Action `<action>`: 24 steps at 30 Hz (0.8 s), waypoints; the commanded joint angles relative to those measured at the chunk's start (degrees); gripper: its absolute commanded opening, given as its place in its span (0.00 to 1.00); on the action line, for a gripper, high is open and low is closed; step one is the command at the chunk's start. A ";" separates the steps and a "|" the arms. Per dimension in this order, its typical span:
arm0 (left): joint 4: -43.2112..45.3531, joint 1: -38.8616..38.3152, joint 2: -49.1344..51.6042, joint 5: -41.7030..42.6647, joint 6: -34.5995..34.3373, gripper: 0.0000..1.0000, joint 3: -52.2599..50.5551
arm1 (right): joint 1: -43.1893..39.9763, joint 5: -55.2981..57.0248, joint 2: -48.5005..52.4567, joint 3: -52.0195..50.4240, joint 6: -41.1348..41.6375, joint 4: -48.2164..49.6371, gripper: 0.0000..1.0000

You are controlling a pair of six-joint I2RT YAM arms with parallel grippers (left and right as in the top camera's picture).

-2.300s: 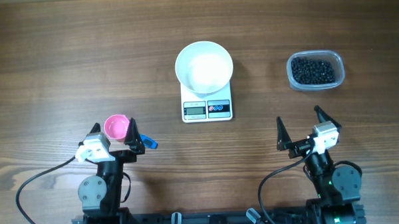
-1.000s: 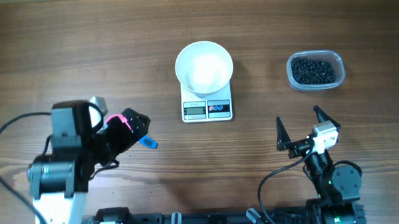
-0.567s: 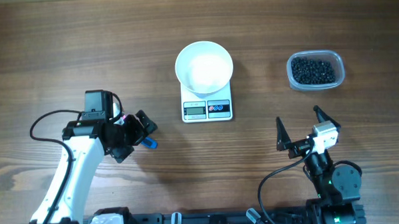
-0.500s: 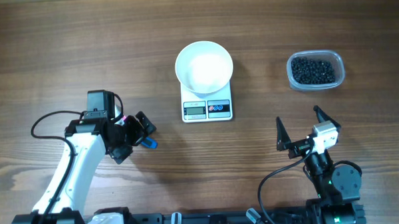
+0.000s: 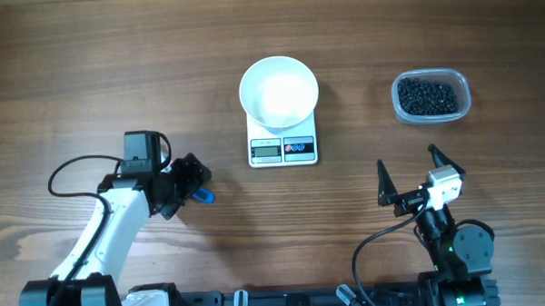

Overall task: Scoop item into bowl and weigh 150g on scale
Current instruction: 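Close the left gripper on the blue handle and lift the scoop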

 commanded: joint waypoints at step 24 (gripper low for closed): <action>5.79 0.26 4.98 -4.90 -1.14 0.35 -1.97 | 0.17 -0.94 0.00 -0.02 -0.26 0.17 1.00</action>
